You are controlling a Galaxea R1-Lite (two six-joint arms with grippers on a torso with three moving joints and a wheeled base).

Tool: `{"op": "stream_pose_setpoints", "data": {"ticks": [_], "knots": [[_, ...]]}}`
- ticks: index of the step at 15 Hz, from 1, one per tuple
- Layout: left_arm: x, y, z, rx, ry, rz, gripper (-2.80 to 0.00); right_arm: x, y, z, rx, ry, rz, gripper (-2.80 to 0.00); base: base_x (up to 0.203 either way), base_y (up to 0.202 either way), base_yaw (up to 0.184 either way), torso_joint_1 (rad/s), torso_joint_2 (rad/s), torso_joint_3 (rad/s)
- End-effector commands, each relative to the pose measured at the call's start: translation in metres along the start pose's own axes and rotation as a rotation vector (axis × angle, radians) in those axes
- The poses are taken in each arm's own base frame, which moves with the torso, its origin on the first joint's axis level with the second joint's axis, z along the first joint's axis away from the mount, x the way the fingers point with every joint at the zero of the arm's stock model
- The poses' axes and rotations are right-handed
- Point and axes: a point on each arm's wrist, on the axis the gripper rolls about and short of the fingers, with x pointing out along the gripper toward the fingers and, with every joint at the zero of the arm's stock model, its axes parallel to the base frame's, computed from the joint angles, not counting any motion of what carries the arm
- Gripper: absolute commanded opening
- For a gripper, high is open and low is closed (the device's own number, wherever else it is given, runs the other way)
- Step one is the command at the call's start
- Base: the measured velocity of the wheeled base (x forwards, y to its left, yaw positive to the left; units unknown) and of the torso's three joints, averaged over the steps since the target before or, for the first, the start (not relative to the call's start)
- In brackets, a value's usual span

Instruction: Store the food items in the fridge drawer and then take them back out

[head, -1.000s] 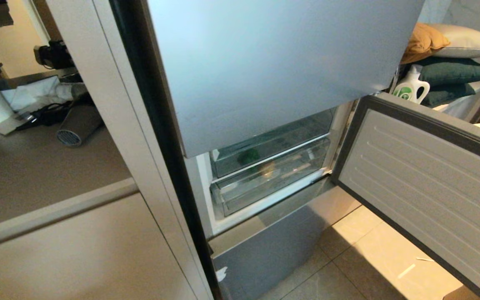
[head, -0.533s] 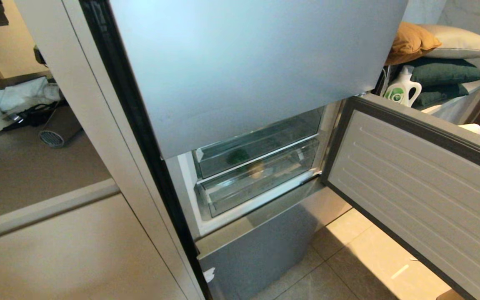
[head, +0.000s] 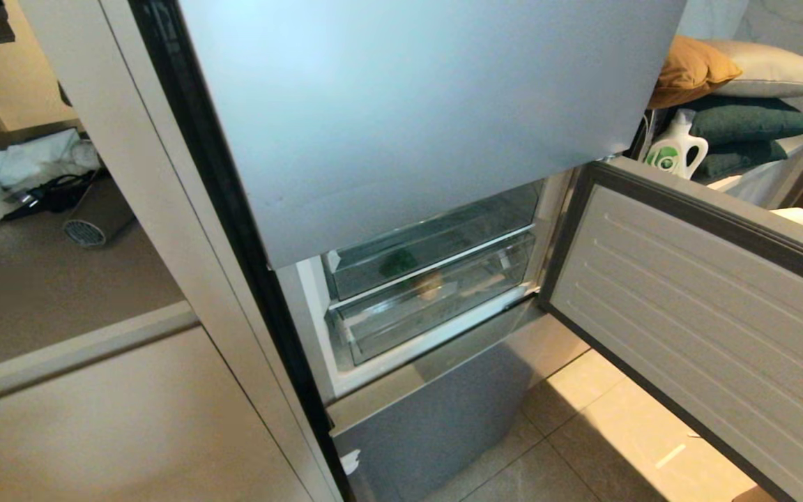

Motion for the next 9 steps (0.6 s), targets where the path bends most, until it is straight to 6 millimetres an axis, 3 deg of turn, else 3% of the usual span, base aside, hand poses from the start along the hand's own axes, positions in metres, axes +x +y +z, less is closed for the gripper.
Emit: {"op": "stream_pose_setpoints", "data": {"ticks": [1,5,9], "knots": [[-0.0001,0.0,0.0004,0.002,-0.001,-0.001,-2.8,0.0001,0.0,0.0001,0.001,0.001,0.0,-2.8,0.0,0.0,0.0,0.0,0.0,0.0],[-0.0001,0.0,0.0004,0.0,-0.001,0.001,-2.8,0.0001,0.0,0.0001,-0.001,0.001,0.001,-2.8,0.0,0.0,0.0,0.001,0.0,0.013],[-0.0001,0.0,0.0004,0.002,-0.001,0.001,-2.8,0.0001,0.0,0.0001,-0.001,0.001,0.001,-2.8,0.0,0.0,0.0,0.002,0.0,0.157]]}}
